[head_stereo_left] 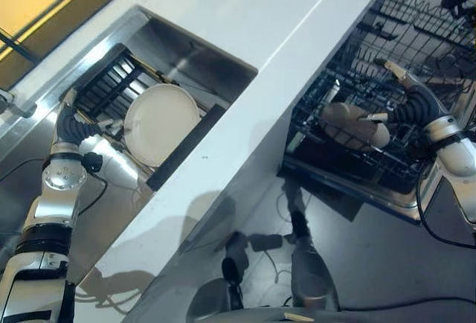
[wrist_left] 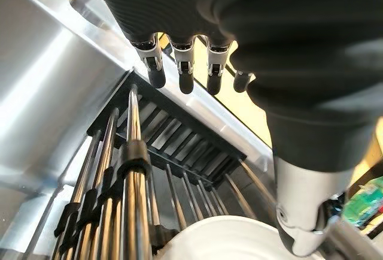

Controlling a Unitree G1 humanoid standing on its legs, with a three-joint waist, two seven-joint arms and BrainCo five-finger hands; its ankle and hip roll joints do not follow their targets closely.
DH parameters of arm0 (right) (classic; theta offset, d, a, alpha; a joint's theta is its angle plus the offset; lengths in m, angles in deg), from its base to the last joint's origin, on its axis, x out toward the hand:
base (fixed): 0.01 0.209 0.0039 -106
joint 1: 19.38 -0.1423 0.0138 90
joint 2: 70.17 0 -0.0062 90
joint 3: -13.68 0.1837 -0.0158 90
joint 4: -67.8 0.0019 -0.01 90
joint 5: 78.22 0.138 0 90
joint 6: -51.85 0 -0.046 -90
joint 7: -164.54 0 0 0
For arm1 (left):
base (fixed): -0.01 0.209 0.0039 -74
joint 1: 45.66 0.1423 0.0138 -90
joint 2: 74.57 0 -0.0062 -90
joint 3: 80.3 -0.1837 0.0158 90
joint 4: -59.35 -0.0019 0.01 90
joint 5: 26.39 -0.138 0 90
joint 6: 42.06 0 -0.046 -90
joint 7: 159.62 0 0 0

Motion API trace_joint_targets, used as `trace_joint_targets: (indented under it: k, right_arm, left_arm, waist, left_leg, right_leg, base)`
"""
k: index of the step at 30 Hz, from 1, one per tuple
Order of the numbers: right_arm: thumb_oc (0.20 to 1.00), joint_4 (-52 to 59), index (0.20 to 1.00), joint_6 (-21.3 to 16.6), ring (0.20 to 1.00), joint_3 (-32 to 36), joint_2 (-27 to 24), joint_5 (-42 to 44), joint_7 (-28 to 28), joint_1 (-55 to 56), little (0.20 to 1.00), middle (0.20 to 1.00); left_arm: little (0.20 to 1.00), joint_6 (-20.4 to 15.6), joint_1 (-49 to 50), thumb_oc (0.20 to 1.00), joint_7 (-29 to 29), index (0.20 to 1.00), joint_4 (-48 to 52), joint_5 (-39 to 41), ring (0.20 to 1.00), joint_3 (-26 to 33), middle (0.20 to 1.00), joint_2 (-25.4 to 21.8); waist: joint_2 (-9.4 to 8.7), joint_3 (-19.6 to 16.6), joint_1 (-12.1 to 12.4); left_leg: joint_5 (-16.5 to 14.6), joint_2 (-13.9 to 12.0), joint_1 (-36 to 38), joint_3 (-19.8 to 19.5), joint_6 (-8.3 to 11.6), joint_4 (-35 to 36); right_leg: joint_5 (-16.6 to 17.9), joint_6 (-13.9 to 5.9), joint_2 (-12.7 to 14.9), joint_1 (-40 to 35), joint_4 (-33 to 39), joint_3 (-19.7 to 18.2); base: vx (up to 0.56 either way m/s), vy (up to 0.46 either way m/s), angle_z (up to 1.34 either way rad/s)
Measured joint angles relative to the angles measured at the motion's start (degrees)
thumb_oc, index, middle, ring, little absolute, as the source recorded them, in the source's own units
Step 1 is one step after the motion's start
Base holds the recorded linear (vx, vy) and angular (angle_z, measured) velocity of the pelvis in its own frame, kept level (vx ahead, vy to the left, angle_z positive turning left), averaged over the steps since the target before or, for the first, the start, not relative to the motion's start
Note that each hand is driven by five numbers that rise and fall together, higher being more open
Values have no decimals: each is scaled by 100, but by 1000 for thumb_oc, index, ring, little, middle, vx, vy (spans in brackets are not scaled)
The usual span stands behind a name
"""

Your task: Pick up plates and place into dishwasher.

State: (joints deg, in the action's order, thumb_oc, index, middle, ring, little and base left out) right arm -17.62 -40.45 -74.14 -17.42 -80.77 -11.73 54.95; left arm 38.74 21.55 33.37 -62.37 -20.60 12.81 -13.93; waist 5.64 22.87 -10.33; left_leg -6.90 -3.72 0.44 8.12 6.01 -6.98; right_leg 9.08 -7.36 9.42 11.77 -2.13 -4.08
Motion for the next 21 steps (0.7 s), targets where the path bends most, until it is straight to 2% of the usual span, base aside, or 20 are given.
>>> trace_joint_targets:
  k: [5, 10, 13, 21]
  right_arm:
    - [1000, -2, 1000, 18, 1000, -289, -197, 47, -59, -312, 1000, 1000]
    - [1000, -10, 1000, 25, 1000, -292, -245, 49, -60, -444, 1000, 1000]
    - [1000, -10, 1000, 26, 1000, -306, -366, 104, -67, -466, 1000, 1000]
    - [1000, -21, 1000, 31, 1000, -487, -502, 186, -121, -677, 1000, 1000]
  left_arm:
    - [1000, -8, -508, 1000, 62, 1000, -287, -5, 1000, -354, 1000, -61]
    - [1000, -18, -619, 1000, 2, 1000, -530, 3, 1000, -535, 1000, -118]
    - [1000, -37, -764, 1000, -163, 1000, -617, 75, 1000, -653, 1000, -258]
    - [1000, -52, -981, 1000, -573, 1000, -925, 235, 1000, -834, 1000, -515]
  waist:
    - [97, 164, -19]
    - [98, 251, -23]
    - [114, 288, -133]
    - [143, 336, -191]
  left_leg:
    - [-53, 85, -331, 5, -53, -240]
    - [-125, 124, -632, 99, -84, -482]
    - [-165, 116, -789, 95, -88, -614]
    - [-263, 184, -1034, 126, -167, -873]
  right_leg:
    - [62, -27, 87, 263, -73, -48]
    - [105, -8, 117, 519, -73, -181]
    - [158, -27, 119, 612, -74, -187]
    - [177, -14, 189, 801, -135, -269]
  base:
    - [-38, 117, 0]
    - [-5, 94, -9]
    - [0, 68, 0]
    - [37, 102, -2]
